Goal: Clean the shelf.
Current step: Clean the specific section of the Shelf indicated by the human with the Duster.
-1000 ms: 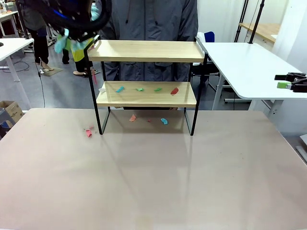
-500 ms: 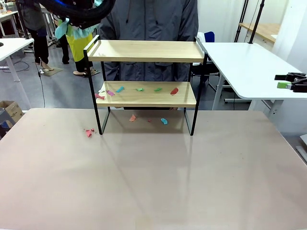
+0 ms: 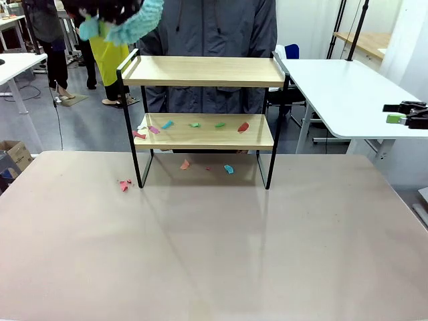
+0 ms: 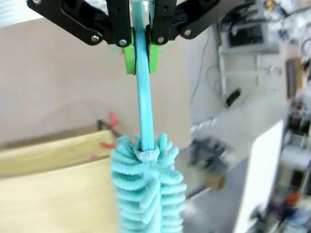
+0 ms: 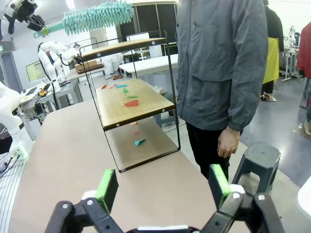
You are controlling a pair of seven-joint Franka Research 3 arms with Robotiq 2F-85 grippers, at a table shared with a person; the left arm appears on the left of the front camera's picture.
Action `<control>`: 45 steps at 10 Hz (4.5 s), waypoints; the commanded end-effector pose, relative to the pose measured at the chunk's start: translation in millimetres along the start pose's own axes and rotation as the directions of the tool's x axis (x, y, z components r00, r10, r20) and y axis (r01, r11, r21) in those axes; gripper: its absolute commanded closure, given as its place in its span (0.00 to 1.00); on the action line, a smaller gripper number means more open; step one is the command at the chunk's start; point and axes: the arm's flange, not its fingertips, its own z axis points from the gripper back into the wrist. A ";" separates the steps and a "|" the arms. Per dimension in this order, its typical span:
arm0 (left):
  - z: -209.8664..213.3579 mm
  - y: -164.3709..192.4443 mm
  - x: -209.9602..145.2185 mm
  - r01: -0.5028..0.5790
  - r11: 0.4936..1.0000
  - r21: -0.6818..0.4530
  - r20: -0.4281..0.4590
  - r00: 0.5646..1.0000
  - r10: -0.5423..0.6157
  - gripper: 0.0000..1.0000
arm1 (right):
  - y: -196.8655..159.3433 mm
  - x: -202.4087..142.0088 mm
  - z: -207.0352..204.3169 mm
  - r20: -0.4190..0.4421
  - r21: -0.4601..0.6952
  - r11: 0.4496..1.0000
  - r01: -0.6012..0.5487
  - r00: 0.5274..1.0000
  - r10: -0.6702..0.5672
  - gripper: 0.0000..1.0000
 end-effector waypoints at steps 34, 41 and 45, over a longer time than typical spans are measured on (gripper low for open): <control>-164.6 48.5 -177.5 0.675 0.315 -0.668 0.050 0.463 -0.885 0.87 | 0.3 3.1 -1.0 0.000 0.001 1.000 -0.006 1.000 0.006 0.00; -164.6 48.5 -177.5 0.675 0.315 -0.668 0.050 0.463 -0.885 0.87 | 0.3 3.1 -1.0 0.000 0.001 1.000 -0.006 1.000 0.006 0.00; -164.6 48.5 -177.5 0.675 0.315 -0.668 0.050 0.463 -0.885 0.87 | 0.3 3.1 -1.0 0.000 0.001 1.000 -0.006 1.000 0.006 0.00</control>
